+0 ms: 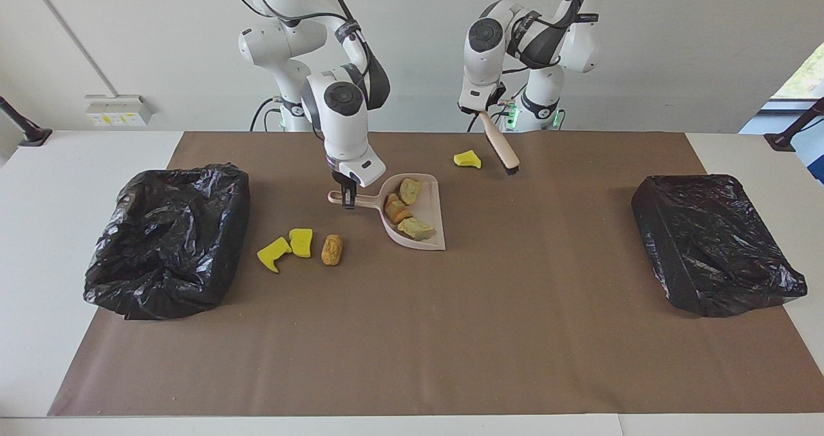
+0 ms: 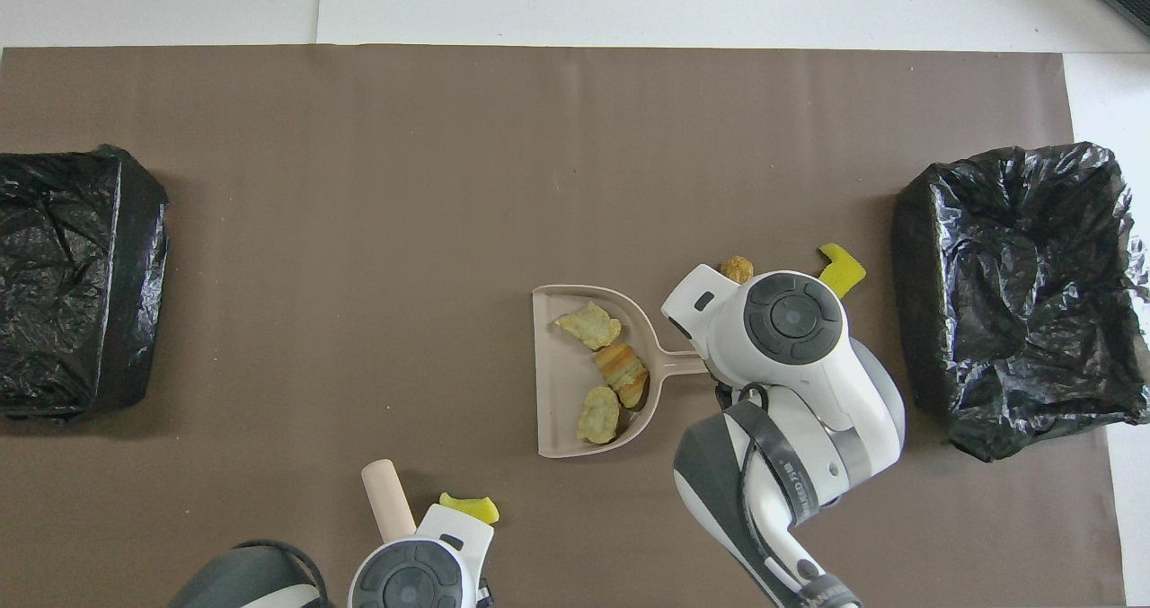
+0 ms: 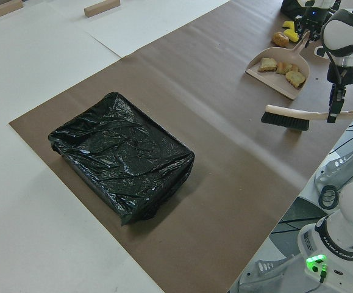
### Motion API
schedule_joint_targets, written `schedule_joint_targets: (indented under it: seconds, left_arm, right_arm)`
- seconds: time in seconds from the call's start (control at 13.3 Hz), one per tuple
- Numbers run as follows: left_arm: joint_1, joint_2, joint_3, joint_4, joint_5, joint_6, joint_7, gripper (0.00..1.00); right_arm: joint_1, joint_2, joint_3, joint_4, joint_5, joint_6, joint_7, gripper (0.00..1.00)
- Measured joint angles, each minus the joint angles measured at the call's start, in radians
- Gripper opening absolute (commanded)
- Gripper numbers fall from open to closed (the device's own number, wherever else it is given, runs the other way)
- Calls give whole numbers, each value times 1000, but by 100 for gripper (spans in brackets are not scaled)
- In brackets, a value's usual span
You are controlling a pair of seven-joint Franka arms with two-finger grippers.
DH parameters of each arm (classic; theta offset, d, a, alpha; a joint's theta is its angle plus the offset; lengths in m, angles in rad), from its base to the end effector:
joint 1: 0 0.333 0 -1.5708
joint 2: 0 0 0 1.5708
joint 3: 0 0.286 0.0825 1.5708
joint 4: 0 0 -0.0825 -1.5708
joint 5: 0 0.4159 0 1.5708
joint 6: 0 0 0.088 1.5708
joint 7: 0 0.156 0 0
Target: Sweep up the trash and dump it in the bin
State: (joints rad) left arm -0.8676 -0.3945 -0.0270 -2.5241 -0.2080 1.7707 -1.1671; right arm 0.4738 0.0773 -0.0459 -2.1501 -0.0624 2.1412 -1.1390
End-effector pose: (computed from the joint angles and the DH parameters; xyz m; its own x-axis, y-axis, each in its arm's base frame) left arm 0.2243 -0.3224 0.3034 0.8826 0.3693 -0.2909 0.2981 -0.9181 -0.2613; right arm 0.5104 0.2268 0.2604 -0.0343 0.9958 -0.0845 0.9979 0.0296 -0.0568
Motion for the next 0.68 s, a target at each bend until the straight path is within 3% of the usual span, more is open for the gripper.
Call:
schedule_joint_targets:
  seconds: [0.38, 0.68]
  left_arm:
    - [-148, 57, -2, -37, -84, 211, -297, 0]
    - [-127, 131, 15, -33, -89, 398, -362, 0]
  right_arm:
    - [0, 0, 0, -1, -1, 0, -137, 0]
    - [0, 0, 0, -1, -1, 0, -141, 0]
